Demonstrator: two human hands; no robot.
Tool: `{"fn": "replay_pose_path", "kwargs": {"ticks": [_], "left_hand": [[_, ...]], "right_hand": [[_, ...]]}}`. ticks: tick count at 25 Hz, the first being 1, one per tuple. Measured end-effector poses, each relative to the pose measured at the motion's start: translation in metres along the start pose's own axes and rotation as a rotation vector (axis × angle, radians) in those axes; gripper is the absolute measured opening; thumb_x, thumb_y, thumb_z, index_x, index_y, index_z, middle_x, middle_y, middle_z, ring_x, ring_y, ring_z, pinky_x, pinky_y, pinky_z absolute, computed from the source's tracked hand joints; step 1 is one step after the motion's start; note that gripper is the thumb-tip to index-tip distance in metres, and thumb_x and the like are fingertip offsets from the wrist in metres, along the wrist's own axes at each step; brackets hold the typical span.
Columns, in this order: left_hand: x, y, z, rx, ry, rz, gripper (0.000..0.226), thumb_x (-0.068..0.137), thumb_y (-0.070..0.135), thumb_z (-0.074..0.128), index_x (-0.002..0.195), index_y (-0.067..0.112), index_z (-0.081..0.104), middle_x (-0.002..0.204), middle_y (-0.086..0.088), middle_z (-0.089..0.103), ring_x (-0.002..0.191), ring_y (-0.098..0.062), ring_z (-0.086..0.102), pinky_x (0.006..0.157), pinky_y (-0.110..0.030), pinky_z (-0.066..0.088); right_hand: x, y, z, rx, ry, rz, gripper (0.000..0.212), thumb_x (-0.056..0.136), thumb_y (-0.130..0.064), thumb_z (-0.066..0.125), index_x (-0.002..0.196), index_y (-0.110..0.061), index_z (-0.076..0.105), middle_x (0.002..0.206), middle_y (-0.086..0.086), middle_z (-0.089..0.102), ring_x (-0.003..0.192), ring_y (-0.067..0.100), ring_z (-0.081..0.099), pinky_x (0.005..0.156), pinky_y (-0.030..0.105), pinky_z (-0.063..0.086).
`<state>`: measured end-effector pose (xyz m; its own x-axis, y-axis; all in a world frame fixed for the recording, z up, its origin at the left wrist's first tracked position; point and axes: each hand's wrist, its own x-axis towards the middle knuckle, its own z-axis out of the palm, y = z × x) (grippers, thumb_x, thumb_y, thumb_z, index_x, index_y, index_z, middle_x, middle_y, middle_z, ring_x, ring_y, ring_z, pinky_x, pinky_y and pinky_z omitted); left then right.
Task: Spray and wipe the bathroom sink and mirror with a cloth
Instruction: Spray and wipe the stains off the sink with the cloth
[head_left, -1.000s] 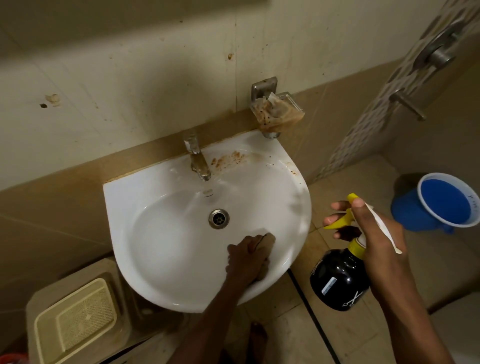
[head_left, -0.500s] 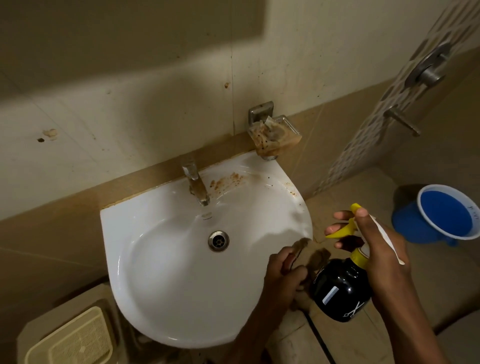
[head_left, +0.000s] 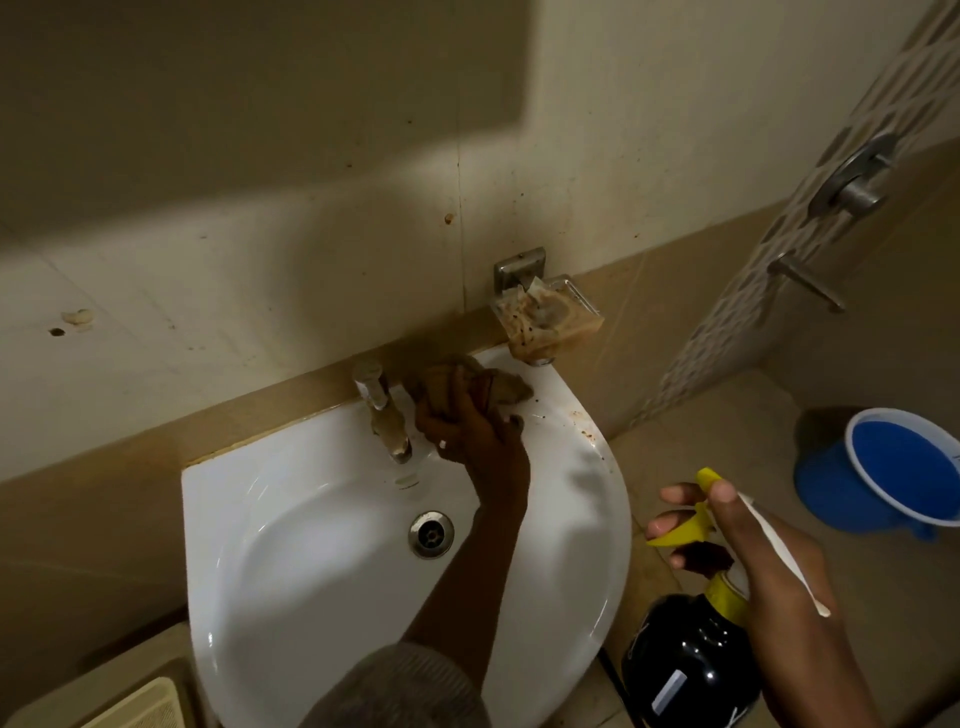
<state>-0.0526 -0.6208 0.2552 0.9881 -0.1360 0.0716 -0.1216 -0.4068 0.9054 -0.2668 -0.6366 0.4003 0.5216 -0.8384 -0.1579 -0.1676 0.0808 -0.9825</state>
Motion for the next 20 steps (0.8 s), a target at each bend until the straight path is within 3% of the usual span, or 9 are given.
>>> {"fn": "replay_pose_path", "kwargs": {"ticks": [2, 6, 8, 10, 13, 16, 20], "left_hand": [[0.020, -0.005, 0.002, 0.214, 0.021, -0.080, 0.082, 0.083, 0.009, 0.073, 0.155, 0.018, 0.035, 0.162, -0.025, 0.008, 0.148, -0.041, 0.016, 0.116, -0.053, 0.027], [0.036, -0.028, 0.000, 0.558, -0.028, -0.012, 0.084, 0.081, 0.033, 0.078, 0.150, 0.007, 0.039, 0.158, -0.027, 0.030, 0.147, -0.048, 0.025, 0.115, -0.063, 0.025], [0.038, -0.031, 0.004, 0.582, -0.039, -0.023, 0.076, 0.080, 0.031, 0.079, 0.143, 0.005, 0.046, 0.152, -0.027, 0.039, 0.143, -0.050, 0.032, 0.111, -0.066, 0.028], [0.040, -0.035, 0.005, 0.603, -0.053, 0.002, 0.072, 0.080, 0.032, 0.079, 0.139, 0.005, 0.048, 0.149, -0.026, 0.043, 0.139, -0.051, 0.036, 0.108, -0.068, 0.029], [0.040, -0.039, 0.008, 0.597, -0.113, 0.028, 0.068, 0.088, 0.037, 0.072, 0.143, 0.011, 0.043, 0.158, -0.025, 0.030, 0.141, -0.052, 0.029, 0.107, -0.064, 0.028], [0.026, -0.021, 0.022, 0.545, -0.245, 0.111, 0.063, 0.094, 0.038, 0.064, 0.149, 0.017, 0.041, 0.160, -0.022, 0.021, 0.138, -0.045, 0.028, 0.109, -0.056, 0.027], [-0.003, -0.001, 0.052, 0.364, -0.414, 0.127, 0.053, 0.094, 0.041, 0.060, 0.143, 0.024, 0.048, 0.159, -0.018, 0.017, 0.135, -0.041, 0.026, 0.108, -0.057, 0.028]], "right_hand": [[0.004, 0.000, 0.002, 0.012, -0.011, -0.004, 0.068, 0.057, -0.093, 0.063, 0.079, -0.033, 0.084, 0.096, 0.001, 0.082, 0.084, 0.020, 0.078, 0.068, 0.033, 0.060], [0.025, 0.013, 0.007, 0.005, -0.001, 0.031, 0.046, 0.089, -0.057, 0.056, 0.083, -0.021, 0.083, 0.089, 0.009, 0.081, 0.085, 0.035, 0.074, 0.075, 0.047, 0.058], [0.039, 0.025, 0.018, -0.055, -0.034, 0.079, 0.044, 0.092, -0.050, 0.054, 0.086, -0.016, 0.081, 0.086, 0.009, 0.081, 0.086, 0.037, 0.074, 0.077, 0.046, 0.057], [0.052, 0.036, 0.031, -0.082, -0.059, 0.110, 0.043, 0.096, -0.048, 0.055, 0.090, -0.013, 0.080, 0.082, 0.008, 0.081, 0.082, 0.031, 0.075, 0.072, 0.036, 0.057], [0.065, 0.047, 0.041, -0.097, -0.070, 0.141, 0.037, 0.103, -0.039, 0.055, 0.095, -0.013, 0.080, 0.080, 0.006, 0.081, 0.076, 0.025, 0.071, 0.065, 0.025, 0.057], [0.063, 0.050, 0.032, -0.086, -0.040, 0.148, 0.037, 0.103, -0.040, 0.054, 0.094, -0.015, 0.080, 0.080, 0.006, 0.081, 0.079, 0.032, 0.072, 0.070, 0.033, 0.058], [0.051, 0.047, 0.003, -0.102, 0.059, 0.137, 0.042, 0.100, -0.044, 0.054, 0.087, -0.014, 0.081, 0.082, 0.007, 0.081, 0.084, 0.033, 0.072, 0.075, 0.042, 0.058]]}}
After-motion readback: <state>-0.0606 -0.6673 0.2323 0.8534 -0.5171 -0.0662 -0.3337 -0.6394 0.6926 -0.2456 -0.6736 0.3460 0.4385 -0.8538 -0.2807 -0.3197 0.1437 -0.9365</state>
